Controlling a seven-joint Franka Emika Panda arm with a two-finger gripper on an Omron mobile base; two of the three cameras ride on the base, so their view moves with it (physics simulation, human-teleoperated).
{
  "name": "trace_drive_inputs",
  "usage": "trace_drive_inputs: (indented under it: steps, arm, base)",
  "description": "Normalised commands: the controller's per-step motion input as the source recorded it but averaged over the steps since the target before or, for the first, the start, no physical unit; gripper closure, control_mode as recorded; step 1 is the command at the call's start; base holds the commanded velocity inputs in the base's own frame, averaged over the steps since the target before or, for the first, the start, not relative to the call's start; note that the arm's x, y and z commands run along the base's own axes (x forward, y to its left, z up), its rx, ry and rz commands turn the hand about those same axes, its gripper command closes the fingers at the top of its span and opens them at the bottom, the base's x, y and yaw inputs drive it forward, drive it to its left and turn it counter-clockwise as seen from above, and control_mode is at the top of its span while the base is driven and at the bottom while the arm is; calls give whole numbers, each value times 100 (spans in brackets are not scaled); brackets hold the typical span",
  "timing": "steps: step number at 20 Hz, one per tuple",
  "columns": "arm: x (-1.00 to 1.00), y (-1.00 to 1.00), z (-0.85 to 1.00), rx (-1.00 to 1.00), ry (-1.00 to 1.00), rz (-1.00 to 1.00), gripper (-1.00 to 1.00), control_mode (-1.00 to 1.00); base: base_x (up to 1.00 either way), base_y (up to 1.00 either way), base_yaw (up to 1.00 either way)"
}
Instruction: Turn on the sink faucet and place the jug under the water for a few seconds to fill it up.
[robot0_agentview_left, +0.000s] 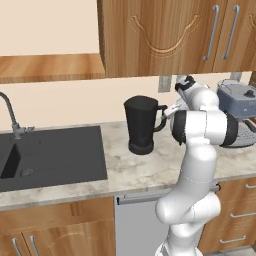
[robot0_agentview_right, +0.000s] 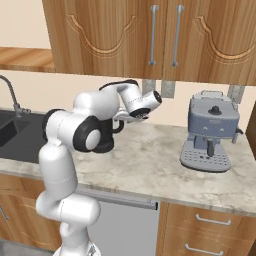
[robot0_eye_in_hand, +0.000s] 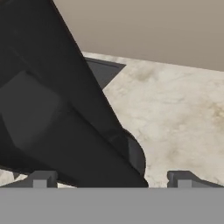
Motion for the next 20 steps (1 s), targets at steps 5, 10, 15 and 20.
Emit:
trace_drive_inputs:
  steps: [5, 10, 15, 20]
  arm:
    - [3, 34, -8, 0, 0, 0, -100, -100]
    - [4, 24, -2, 0, -1, 0, -100, -100]
    - [3, -18, 0, -3, -15, 1, -100, -100]
    - [10, 0, 0, 0, 0, -3, -100, -100]
  base:
    - [0, 0, 0]
    - [0, 0, 0]
    - [0, 0, 0]
    - [0, 0, 0]
